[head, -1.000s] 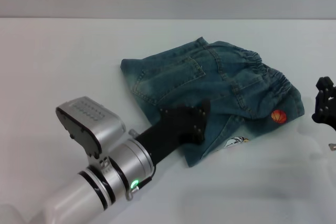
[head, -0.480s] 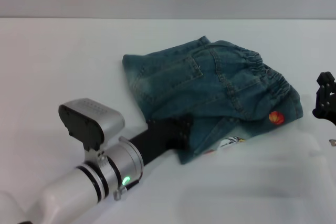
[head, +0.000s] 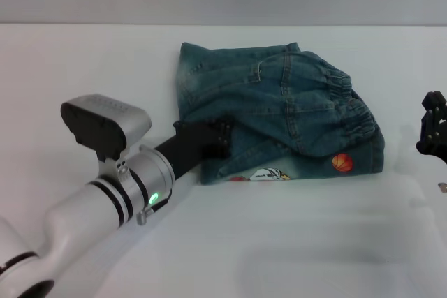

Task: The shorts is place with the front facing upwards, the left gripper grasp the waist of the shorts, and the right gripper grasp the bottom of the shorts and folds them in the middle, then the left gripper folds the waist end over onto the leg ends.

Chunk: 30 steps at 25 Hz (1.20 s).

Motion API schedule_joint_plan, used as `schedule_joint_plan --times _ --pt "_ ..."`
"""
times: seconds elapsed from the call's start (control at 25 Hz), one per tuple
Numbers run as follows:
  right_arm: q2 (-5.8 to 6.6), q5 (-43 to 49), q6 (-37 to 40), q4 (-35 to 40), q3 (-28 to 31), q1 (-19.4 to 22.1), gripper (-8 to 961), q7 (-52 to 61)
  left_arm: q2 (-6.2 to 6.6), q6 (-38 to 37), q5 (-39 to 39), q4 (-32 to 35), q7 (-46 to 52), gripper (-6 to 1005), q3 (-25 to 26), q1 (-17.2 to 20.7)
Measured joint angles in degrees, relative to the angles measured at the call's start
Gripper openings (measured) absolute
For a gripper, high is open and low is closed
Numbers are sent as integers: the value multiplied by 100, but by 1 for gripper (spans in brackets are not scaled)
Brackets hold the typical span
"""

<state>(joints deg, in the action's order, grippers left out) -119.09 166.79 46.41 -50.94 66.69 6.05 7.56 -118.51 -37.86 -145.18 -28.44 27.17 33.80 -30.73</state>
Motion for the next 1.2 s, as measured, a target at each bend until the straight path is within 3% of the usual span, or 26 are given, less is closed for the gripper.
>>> schedule_joint_plan --times 0.28,0.56,0.8,0.92,1.04,1.12,1.2 --pt "-13 -7 -1 -55 -31 54 -1 0 -16 31 37 359 -2 74 61 -403" --pt "-18 -8 6 -57 -85 55 0 -1 -15 11 47 474 -5 86 141 -522" --pt "-12 -1 270 -11 -184 54 -1 -87 56 -828 -21 -92 -699 96 211 134" --pt "-12 -7 393 21 -159 56 -1 -141 51 -951 -16 -346 -1511 101 685 528" --pt "-32 -272 801 268 -73 -2 -1 -484 -11 -907 7 -425 -2132 106 1575 904" --pt "-27 -840 1204 594 -74 -159 0 -762 6 -949 26 -378 -2241 109 2065 1052" --pt "-8 -1422 1489 906 -77 -321 0 -882 58 -1069 19 -336 -2234 113 2241 1110"
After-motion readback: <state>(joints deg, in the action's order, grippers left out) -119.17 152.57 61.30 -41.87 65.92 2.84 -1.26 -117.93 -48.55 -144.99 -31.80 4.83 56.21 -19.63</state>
